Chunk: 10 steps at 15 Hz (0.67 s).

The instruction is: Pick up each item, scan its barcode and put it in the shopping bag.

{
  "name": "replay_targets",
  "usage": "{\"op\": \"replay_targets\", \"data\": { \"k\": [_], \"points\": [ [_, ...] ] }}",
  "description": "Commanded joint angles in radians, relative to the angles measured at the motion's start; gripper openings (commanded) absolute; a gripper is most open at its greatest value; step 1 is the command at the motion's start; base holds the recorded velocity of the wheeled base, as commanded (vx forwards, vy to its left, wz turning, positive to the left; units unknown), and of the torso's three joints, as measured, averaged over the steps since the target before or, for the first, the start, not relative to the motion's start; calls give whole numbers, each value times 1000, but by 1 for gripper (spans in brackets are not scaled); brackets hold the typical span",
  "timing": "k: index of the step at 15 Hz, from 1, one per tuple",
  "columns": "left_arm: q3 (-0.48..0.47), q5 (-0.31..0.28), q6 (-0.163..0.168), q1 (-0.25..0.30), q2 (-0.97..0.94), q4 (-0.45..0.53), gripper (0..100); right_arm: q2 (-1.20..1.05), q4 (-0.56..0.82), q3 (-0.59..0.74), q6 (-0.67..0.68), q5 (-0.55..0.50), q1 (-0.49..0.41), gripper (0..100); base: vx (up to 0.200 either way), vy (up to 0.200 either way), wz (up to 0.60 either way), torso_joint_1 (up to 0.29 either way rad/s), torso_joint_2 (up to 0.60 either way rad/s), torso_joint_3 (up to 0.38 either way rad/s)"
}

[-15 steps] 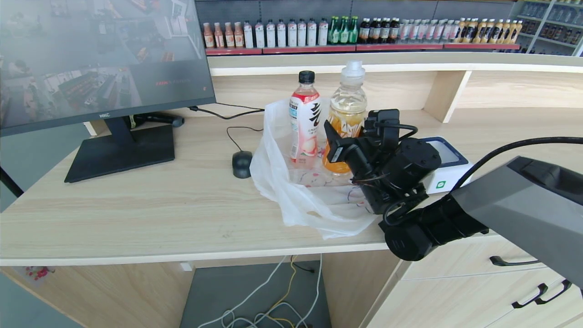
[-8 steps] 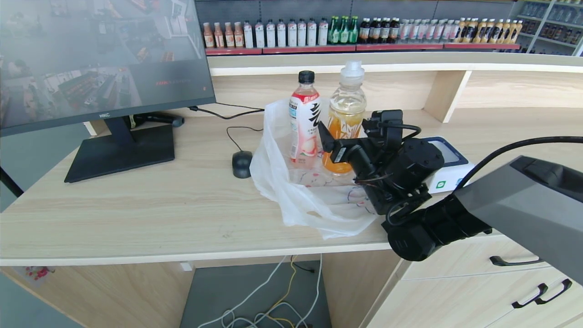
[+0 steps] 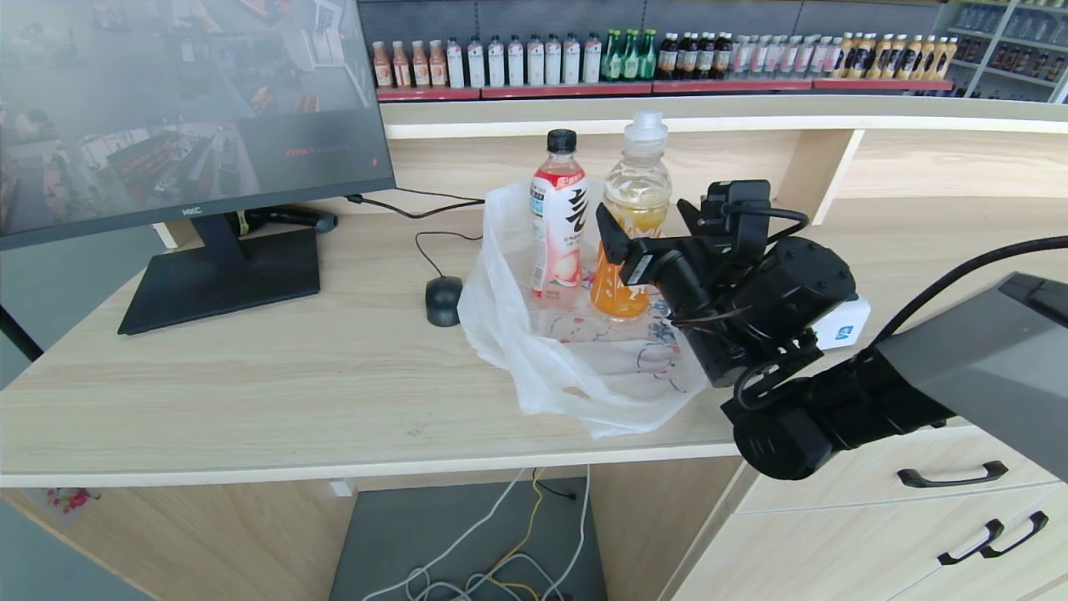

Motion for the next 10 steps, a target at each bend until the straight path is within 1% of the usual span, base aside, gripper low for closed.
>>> {"op": "replay_targets", "data": {
  "k": [1,4,10],
  "points": [
    [0,-1,0,0,0,0,100,-117,-7,86,-2,1,4,100,0,0,0,0,0,0],
    [0,1,1,0,0,0,100,-233,-13,191,-3,2,4,100,0,0,0,0,0,0],
    [0,1,0,0,0,0,100,-554,-53,558,-2,4,-7,100,0,0,0,0,0,0]
  ]
}}
